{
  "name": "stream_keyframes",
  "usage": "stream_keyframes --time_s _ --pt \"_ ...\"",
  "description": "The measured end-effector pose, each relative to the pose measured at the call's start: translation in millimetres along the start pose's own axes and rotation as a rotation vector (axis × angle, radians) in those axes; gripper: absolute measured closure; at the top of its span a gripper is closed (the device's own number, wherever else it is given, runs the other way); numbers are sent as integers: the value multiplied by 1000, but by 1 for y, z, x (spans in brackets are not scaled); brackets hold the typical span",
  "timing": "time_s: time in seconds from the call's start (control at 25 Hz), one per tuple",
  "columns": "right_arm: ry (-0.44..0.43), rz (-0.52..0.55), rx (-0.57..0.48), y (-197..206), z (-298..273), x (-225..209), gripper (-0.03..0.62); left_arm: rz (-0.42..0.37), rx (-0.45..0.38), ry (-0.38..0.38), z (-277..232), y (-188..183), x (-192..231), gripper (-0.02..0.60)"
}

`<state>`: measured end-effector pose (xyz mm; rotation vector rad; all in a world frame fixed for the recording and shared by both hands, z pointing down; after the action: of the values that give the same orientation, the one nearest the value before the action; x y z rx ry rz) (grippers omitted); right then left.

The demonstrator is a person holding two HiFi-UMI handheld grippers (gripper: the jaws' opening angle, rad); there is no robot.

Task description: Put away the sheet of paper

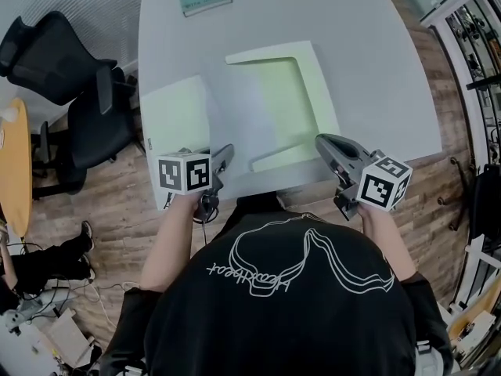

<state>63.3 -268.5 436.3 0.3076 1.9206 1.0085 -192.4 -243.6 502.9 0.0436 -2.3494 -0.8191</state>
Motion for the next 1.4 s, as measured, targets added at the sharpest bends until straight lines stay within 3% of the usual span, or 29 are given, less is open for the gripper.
stream_keyframes --time_s 0.6,0.92,1.4 --pt "24 -16 -15 -2 16 -8 585 76 20 36 -27 -1 -4 564" --pt "29 -30 -18 -2 15 -12 585 56 59 48 -36 -2 -4 465" --pt "40 -48 -33 -4 23 -21 585 -28 161 22 -55 -1 -12 474"
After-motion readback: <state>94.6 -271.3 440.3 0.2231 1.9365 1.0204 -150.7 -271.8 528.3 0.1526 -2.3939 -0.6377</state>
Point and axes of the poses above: the fingertips, and each gripper's own axes: z backward along the fingers, x to its left, y out of its underside, the point moved 5 cm from there along z, backward along the fingers, and after that the axes turned 7 degrees about -x, right-handed, at the moved point
